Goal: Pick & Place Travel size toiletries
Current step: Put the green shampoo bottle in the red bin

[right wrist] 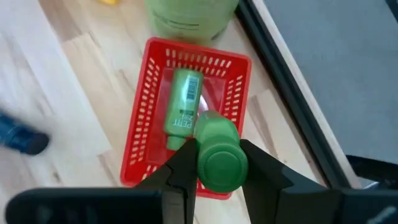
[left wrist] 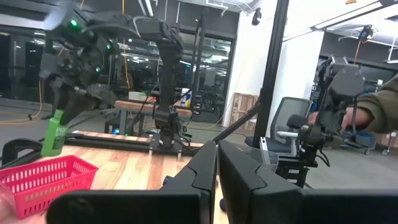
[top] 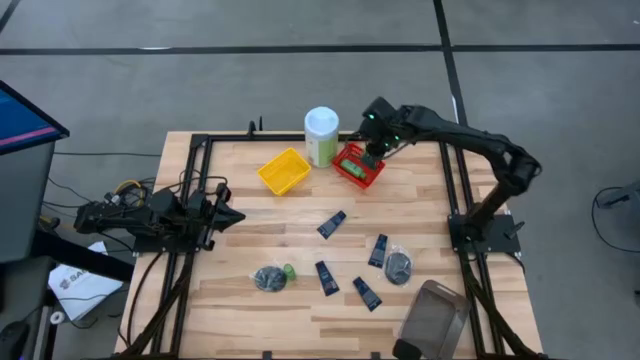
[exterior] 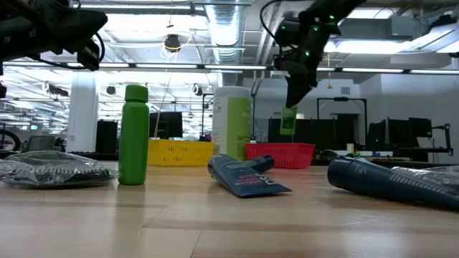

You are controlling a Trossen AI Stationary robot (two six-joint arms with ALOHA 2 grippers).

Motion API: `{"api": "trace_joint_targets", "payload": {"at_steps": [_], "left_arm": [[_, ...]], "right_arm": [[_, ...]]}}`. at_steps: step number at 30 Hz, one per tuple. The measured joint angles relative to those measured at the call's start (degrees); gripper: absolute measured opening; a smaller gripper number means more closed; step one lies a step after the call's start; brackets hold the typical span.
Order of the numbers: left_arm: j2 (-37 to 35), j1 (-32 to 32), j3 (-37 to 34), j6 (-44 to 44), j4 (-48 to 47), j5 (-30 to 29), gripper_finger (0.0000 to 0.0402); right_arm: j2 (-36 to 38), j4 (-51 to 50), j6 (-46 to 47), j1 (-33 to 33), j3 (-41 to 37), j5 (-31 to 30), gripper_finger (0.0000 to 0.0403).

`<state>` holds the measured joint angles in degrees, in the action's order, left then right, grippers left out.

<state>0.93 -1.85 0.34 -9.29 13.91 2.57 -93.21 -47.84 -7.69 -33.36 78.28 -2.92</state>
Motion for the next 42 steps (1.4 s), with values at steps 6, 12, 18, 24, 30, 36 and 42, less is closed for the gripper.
{"api": "trace_joint_targets", "payload": {"at_steps": [6, 12, 18, 24, 30, 36, 42], "left_arm": [[0.00, 0.01, 0.00, 0.01, 0.11, 0.00, 0.0011], [0.00, -0.02, 0.00, 0.01, 0.39, 0.02, 0.0011], [0.00, 0.00, 0.00, -0.01, 0.45, 0.02, 0.0011], [0.00, 0.01, 0.00, -0.01, 0.57, 0.04, 0.0011], [0.00, 0.00, 0.00, 0.00, 0.69, 0.04, 0.0011], [0.00, -0.01, 0.00, -0.01, 0.76, 0.04, 0.0011], [0.00, -0.02, 0.00, 0.01, 0.76, 0.04, 0.0011]], "right_arm": [[-0.92, 4.45, 2.40, -0.56, -6.28, -0.08, 0.0086], [-5.66, 4.91, 2.33, -0.61, -6.64, -1.64, 0.0086], [-8.17, 6.17, 1.73, -0.67, -6.29, -2.09, 0.0086], [-8.85, 6.86, 1.73, -0.83, -6.27, -1.85, 0.0105], [-9.38, 5.41, 1.73, -0.93, -6.80, -1.65, 0.0141], [-9.26, 5.72, 1.71, -0.94, -6.66, -1.61, 0.0181], [-9.26, 4.57, 0.56, -0.94, -3.40, -1.61, 0.0232]]}}
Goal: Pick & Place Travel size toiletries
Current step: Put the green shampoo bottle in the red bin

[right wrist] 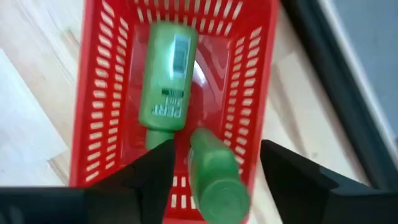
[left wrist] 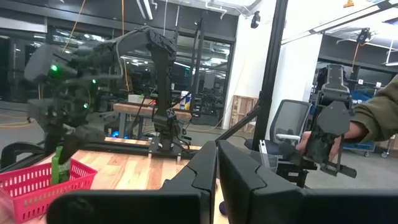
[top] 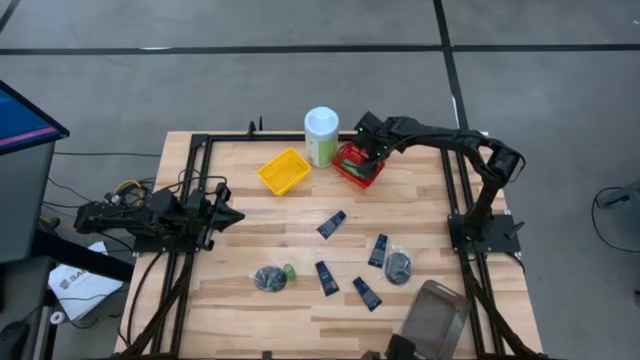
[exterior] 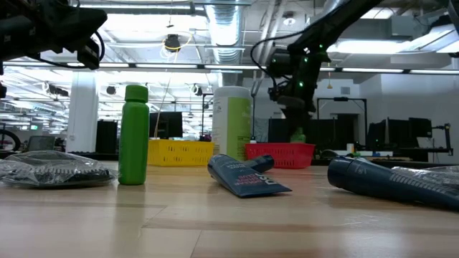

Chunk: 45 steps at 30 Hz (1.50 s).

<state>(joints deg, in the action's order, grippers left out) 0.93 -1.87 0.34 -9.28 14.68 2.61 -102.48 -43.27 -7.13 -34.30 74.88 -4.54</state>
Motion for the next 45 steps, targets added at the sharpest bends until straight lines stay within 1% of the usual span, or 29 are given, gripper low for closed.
{"api": "trace_joint_targets", "payload": {"at_steps": [4, 8, 11, 14, 17, 18, 20, 24, 29, 35, 39, 45], "left_arm": [[0.00, 0.01, 0.01, -0.01, 0.00, 0.00, 0.0011], [0.00, 0.02, 0.00, 0.00, 0.00, 0.00, 0.0011], [0.00, 0.00, 0.00, 0.00, -0.02, 0.00, 0.0011], [0.00, 0.02, 0.01, -0.01, -0.02, 0.01, 0.0011], [0.00, 0.02, 0.02, -0.02, -0.02, 0.00, 0.0011], [0.00, 0.02, 0.00, 0.00, -0.02, 0.00, 0.0011], [0.00, 0.02, 0.00, 0.00, 0.00, 0.02, 0.0011], [0.00, 0.01, 0.01, -0.01, -0.02, 0.00, 0.0011], [-0.02, 0.00, 0.02, 0.00, 0.00, 0.00, 0.0011], [-0.01, 0.01, 0.01, -0.01, -0.01, 0.02, 0.0011], [0.00, 0.02, 0.00, -0.02, -0.02, 0.02, 0.0011], [0.00, 0.00, 0.02, 0.00, 0.00, 0.02, 0.0011]], "right_arm": [[0.00, -3.68, -0.94, 0.01, 5.14, 0.00, 0.0255], [0.04, -10.06, -1.76, 0.18, 12.31, 0.16, 0.0259], [0.11, -15.57, -2.50, 1.75, 18.04, 0.82, 0.0260], [0.13, -18.79, -2.40, 5.09, 22.97, 6.81, 0.0260], [0.16, -19.37, -2.33, 10.07, 26.89, 14.33, 0.0260], [0.17, -19.07, -2.37, 12.13, 27.85, 15.90, 0.0260], [0.20, -17.48, -3.17, 16.36, 29.20, 17.00, 0.0260], [0.15, -12.62, -7.60, 24.83, 29.39, 16.87, 0.0260], [-2.44, -2.86, -11.38, 32.37, 29.39, 16.67, 0.0260], [-8.32, 11.27, -12.99, 37.27, 29.50, 16.53, 0.0260], [-12.36, 16.09, -13.00, 39.05, 29.32, 17.57, 0.0260], [-16.88, 18.82, -12.97, 39.76, 29.39, 20.13, 0.0260]]}}
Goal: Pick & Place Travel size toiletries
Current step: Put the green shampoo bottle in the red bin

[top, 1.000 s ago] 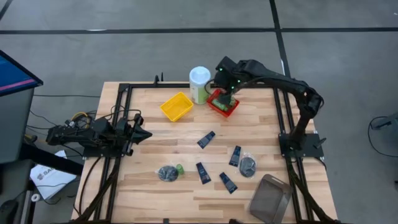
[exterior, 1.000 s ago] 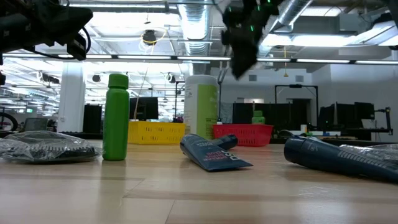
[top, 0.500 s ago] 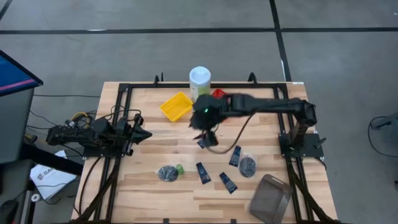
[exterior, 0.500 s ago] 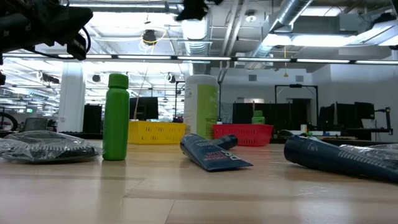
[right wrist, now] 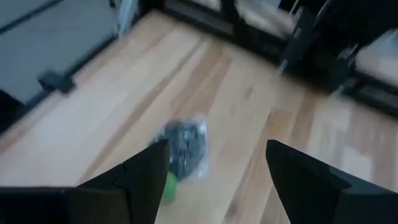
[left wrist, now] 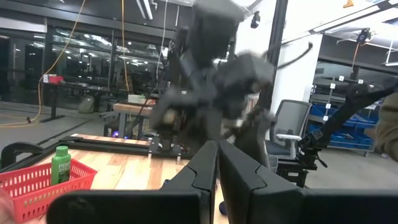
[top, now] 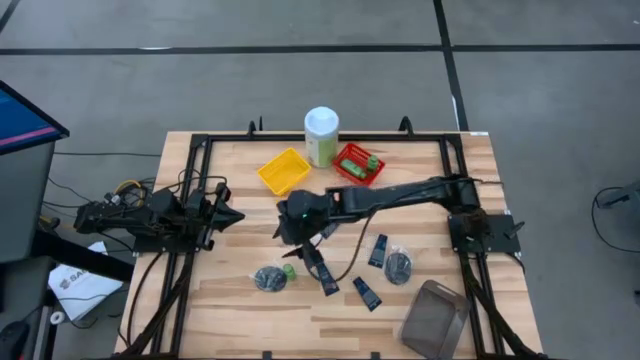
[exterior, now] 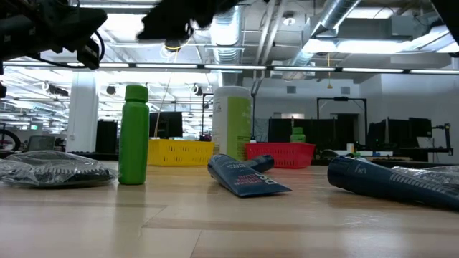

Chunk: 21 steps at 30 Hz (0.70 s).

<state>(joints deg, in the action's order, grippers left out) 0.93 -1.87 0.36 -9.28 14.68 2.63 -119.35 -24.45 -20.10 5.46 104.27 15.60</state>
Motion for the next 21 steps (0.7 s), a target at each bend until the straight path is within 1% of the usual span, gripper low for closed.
{"api": "trace_joint_targets", "payload": {"at_steps": [4, 11, 16, 21], "left_arm": [[-0.02, 0.01, -0.02, 0.00, 0.04, 0.00, 0.0011], [-0.02, 0.02, 0.00, -0.02, 0.15, 0.00, 0.0011], [-0.02, 0.01, 0.00, 0.00, 0.32, 0.00, 0.0011], [-0.02, 0.00, -0.02, 0.00, 0.44, 0.00, 0.0011]], "right_arm": [[-3.16, 0.92, -0.33, 1.57, -0.02, 2.44, 0.0260], [-6.47, 1.46, -3.32, 4.78, 0.03, 2.56, 0.0260], [-7.52, 1.07, -3.96, 5.04, -0.05, 2.43, 0.0260], [-7.63, 1.45, -4.09, 3.77, -0.04, 2.42, 0.0260]]}}
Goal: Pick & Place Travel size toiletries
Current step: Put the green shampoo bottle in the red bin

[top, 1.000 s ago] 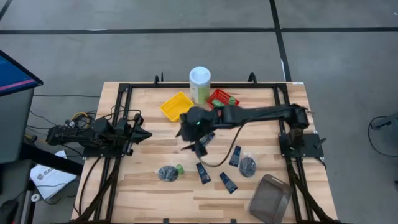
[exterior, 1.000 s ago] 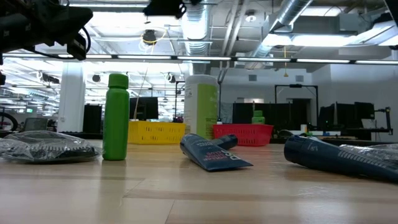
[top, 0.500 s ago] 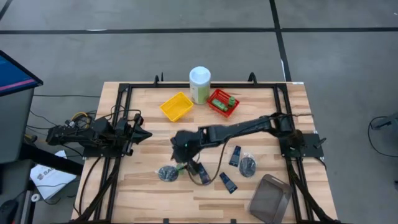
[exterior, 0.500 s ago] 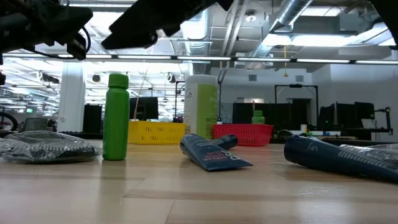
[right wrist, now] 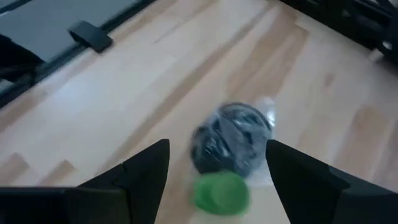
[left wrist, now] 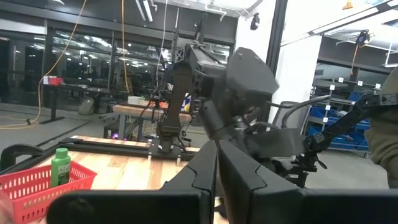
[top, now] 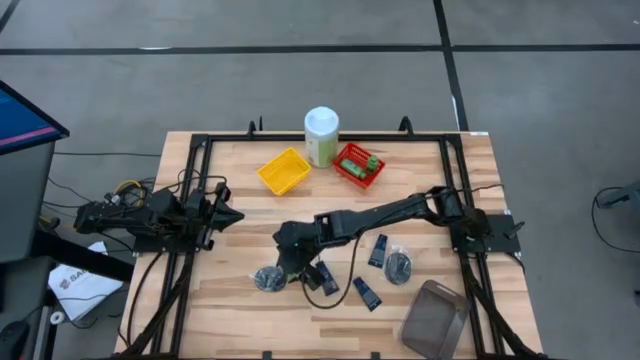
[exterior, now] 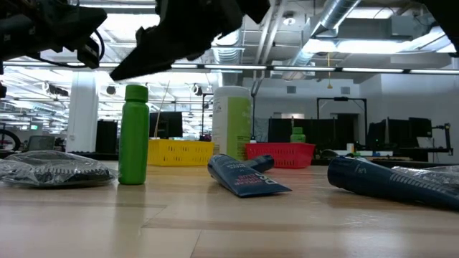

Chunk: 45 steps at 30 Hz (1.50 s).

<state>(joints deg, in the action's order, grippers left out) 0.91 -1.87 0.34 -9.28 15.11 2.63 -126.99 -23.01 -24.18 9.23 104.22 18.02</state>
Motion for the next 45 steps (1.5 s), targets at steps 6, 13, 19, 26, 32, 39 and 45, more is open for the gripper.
{"api": "trace_joint_targets", "payload": {"at_steps": [6, 13, 19, 26, 32, 39, 45], "left_arm": [[0.00, 0.00, 0.02, 0.00, 0.03, 0.00, 0.0011], [0.00, 0.02, 0.00, -0.01, 0.36, 0.00, 0.0011], [0.00, 0.02, 0.01, 0.00, 0.44, 0.00, 0.0011], [0.00, 0.00, 0.00, 0.00, 0.48, -0.01, 0.0011], [0.01, 0.00, 0.00, -0.01, 0.59, -0.01, 0.0011], [0.02, 0.01, 0.01, 0.00, 0.87, 0.00, 0.0011], [0.00, 0.01, 0.01, -0.01, 0.87, -0.02, 0.0011]], "right_arm": [[-0.03, -0.53, 0.15, -1.45, 0.00, 0.02, 0.0260], [-0.03, -1.60, 0.14, -1.92, -0.61, 0.08, 0.0260], [-1.03, -0.17, 0.21, -1.94, -0.46, 0.18, 0.0260], [-2.39, -1.14, -0.22, -1.85, -0.68, 0.22, 0.0257], [-2.33, -1.13, -0.24, -2.52, -0.59, 0.22, 0.0215], [-2.28, -0.74, -0.26, -2.61, -0.59, 2.10, 0.0145], [-2.26, -0.74, -0.24, -2.62, -0.57, 2.27, 0.0104]]}}
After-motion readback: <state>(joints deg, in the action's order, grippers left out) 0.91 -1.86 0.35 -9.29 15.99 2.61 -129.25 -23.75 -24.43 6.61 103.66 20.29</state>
